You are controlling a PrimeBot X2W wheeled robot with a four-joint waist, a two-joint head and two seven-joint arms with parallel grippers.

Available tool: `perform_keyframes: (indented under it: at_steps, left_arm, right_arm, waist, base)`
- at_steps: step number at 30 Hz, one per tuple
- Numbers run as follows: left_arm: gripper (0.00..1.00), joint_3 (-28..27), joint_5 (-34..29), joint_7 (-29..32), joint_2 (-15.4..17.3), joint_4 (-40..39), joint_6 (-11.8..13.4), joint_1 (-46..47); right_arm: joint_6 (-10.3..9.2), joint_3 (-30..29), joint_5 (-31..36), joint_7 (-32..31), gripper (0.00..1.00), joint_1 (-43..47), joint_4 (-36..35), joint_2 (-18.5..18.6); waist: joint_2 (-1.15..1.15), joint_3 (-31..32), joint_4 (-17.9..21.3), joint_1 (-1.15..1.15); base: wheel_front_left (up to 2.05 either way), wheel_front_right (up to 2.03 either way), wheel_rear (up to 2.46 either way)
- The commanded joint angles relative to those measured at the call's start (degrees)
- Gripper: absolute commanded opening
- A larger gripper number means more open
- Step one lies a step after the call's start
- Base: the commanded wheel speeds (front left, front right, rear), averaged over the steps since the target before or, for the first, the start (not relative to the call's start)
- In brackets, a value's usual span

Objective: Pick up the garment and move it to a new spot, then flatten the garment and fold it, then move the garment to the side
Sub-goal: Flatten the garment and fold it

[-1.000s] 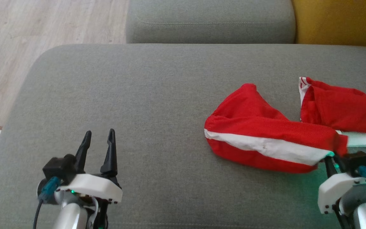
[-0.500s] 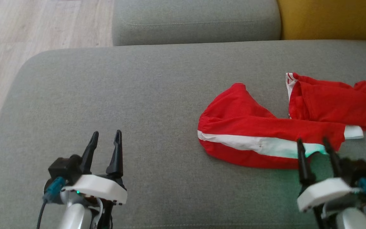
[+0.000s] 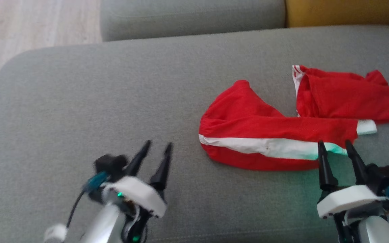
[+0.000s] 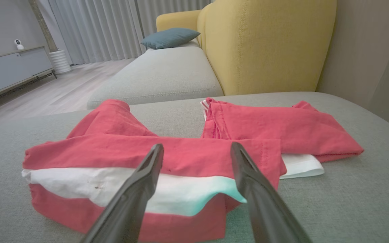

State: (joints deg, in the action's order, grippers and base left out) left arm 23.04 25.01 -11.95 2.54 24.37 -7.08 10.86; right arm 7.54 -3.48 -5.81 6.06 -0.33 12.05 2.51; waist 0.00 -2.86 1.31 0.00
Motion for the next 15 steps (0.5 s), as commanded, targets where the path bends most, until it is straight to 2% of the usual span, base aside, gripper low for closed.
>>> perform_keyframes:
  at_steps: [1,5,9,15]
  left_arm:
    - [1.00,-0.3,1.2,0.8,0.3,-0.4,-0.2,4.7]
    - [1.00,6.5,6.1,3.4,0.5,2.8,-0.4,9.4]
    - [1.00,12.1,11.4,4.0,2.2,4.7,-0.4,13.1]
    - [1.00,14.6,12.4,2.2,4.4,11.5,-0.4,17.3]
  right_arm:
    - [-0.05,1.7,-0.2,0.5,1.00,-2.4,-2.0,0.4]
    - [-0.05,2.4,-0.2,0.6,1.00,-3.1,-2.0,0.4]
    - [-0.05,2.4,-0.1,0.8,1.00,-3.7,-2.0,0.4]
    - [-0.05,2.5,-0.2,1.3,1.00,-4.2,-1.9,0.4]
  waist:
    - [0.00,-1.2,1.1,0.00]
    - [0.00,-3.1,3.1,0.00]
    - [0.00,-4.7,5.0,0.00]
    - [0.00,-5.9,6.8,0.00]
  base:
    - [0.00,0.00,0.00]
    - [0.00,0.00,0.00]
    - [0.00,0.00,0.00]
    - [0.00,0.00,0.00]
